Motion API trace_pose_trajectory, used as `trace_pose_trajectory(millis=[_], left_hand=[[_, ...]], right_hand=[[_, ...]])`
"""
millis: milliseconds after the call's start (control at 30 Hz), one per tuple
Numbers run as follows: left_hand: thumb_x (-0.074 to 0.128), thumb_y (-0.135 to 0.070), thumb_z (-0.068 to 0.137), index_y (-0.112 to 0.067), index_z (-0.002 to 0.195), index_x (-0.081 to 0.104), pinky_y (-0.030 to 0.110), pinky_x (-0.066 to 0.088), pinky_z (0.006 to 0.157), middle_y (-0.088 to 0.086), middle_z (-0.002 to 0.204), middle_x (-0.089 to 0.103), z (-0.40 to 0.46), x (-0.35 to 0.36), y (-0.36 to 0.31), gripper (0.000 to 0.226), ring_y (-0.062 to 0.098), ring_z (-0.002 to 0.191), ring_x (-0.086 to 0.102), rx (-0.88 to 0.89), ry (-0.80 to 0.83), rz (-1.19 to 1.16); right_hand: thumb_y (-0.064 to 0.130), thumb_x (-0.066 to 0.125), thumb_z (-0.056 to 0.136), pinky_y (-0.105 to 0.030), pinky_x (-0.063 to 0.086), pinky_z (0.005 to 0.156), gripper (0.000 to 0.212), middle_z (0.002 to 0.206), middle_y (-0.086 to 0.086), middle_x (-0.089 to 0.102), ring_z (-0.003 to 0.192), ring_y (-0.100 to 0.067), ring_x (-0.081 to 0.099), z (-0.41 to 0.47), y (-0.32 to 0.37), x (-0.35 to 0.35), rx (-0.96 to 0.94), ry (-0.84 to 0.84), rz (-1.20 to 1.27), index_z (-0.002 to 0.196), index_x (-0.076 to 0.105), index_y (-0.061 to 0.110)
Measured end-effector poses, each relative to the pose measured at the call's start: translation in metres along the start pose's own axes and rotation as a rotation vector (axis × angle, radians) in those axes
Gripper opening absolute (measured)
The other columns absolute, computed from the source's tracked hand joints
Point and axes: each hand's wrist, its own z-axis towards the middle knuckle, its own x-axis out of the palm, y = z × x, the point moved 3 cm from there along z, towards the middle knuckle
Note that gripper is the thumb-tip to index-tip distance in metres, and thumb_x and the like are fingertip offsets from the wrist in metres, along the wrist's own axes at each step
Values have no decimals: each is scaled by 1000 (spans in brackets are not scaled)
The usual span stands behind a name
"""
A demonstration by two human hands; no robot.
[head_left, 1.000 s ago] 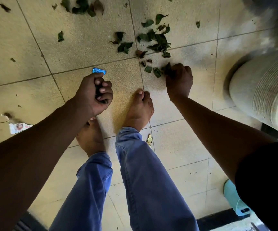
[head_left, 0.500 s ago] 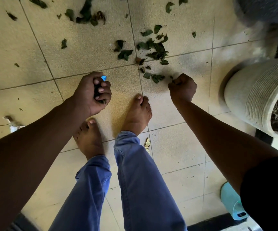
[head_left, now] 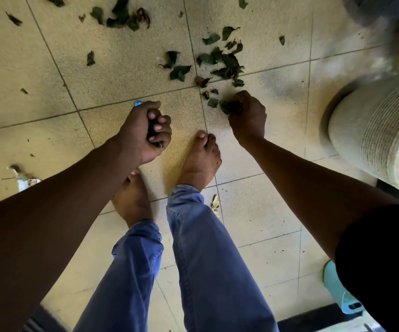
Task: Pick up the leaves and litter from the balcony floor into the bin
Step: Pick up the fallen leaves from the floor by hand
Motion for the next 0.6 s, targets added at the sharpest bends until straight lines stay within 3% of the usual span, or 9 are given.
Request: trace_pose_trajectory(millis=[67, 167, 267, 400, 500, 600], left_hand=[[50, -27, 99, -23, 56, 37, 17, 19, 35, -7, 60, 38, -2, -4, -1, 45, 4, 44, 31, -4, -8, 3], [50, -28, 100, -23, 56, 37, 17, 19, 34, -7, 61, 37, -7, -10, 0, 46, 4, 43, 31, -5, -22, -6], [49, -28, 101, -23, 57, 37, 16, 19, 34, -6, 61, 37, -11, -13, -1, 46, 4, 43, 31, -1, -28, -4], [50, -29, 100, -22, 56, 37, 16, 19, 35, -6, 61, 38, -12, -14, -3, 47, 4, 43, 31, 4, -31, -8], [50, -28, 100, -22, 55, 38, 16, 18, 35, -7, 60, 38, -12, -13, -3, 47, 4, 43, 31, 10, -32, -6], [49, -29, 100, -22, 54, 39, 16, 18, 35, -6, 60, 38, -11, -15, -1, 48, 4, 43, 31, 6, -32, -10]], right_hand=[[29, 70, 90, -28, 39, 65, 17, 88, -2, 66, 80, -20, 57, 2, 0, 0, 57, -9, -17, 93, 70, 12], [14, 68, 88, -28, 49, 74, 9, 95, -5, 73, 85, -21, 63, -2, -9, -8, 191, -42, 22, 92, 76, 15], [12, 75, 82, -22, 45, 76, 10, 103, -6, 69, 91, -21, 65, -10, -17, -18, 222, -82, 66, 89, 78, 17], [8, 78, 81, -12, 40, 69, 7, 118, -5, 60, 88, -17, 67, -22, -10, -21, 14, -40, -17, 83, 77, 15], [7, 72, 83, -24, 48, 72, 13, 135, -6, 55, 93, -17, 68, -26, 5, -15, -174, -4, -103, 90, 79, 15], [4, 68, 84, -33, 55, 76, 18, 139, -8, 53, 100, -26, 68, -23, 18, -3, -232, 9, -160, 95, 79, 13]])
